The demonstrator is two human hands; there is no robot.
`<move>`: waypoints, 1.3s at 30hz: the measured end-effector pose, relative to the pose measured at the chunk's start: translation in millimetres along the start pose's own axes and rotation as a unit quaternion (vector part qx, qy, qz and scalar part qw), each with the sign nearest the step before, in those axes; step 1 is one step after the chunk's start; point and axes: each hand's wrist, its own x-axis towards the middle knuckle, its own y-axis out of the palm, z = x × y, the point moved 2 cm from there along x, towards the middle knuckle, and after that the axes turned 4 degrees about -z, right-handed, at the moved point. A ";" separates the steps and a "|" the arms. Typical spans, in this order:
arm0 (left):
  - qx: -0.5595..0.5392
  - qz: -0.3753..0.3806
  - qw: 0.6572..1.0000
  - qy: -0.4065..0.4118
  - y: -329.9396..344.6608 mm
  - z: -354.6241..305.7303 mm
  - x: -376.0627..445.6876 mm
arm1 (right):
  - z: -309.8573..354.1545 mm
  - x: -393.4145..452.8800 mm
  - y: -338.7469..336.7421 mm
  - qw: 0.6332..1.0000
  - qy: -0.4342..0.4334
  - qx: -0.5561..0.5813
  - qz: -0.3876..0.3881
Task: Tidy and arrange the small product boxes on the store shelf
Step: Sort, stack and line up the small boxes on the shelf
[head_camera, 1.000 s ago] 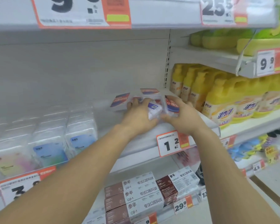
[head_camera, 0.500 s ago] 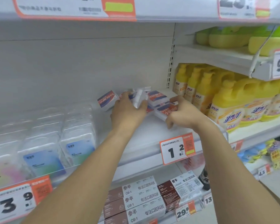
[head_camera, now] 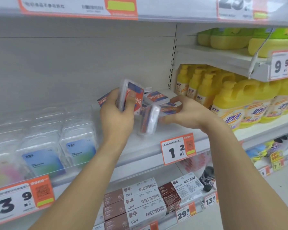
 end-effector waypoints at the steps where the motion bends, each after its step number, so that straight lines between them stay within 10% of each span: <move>1: -0.013 -0.004 1.000 -0.002 -0.8 -2.6 -1.2 | -0.8 -0.3 -0.8 1.000 0.003 -0.011 -0.001; 9: 0.088 0.211 0.973 0.041 10.7 0.3 -20.6 | -5.7 -3.2 -4.0 0.995 0.050 -0.076 0.027; 18: 0.274 0.128 0.952 -0.039 7.6 27.2 -18.0 | -9.1 -7.8 -31.2 0.995 0.046 0.007 -0.085; 22: 0.420 0.117 0.897 0.063 11.9 23.5 -19.3 | -5.6 -9.1 -27.3 0.993 0.061 0.065 -0.080; 25: 0.298 0.229 0.915 0.145 25.9 13.8 -21.8 | -5.5 -13.4 -16.8 0.996 0.080 0.045 -0.024; 29: 0.277 0.433 0.846 0.138 41.2 7.9 -23.9 | -16.4 -11.1 -16.8 0.995 0.095 -0.002 -0.012; 34: 0.385 0.403 0.818 0.144 51.1 10.1 -12.8 | -31.8 -6.7 -31.7 0.990 0.102 -0.069 -0.069; 39: 0.454 0.400 0.794 0.055 63.4 13.0 -10.5 | -31.9 -11.0 -22.3 0.993 0.066 -0.087 0.053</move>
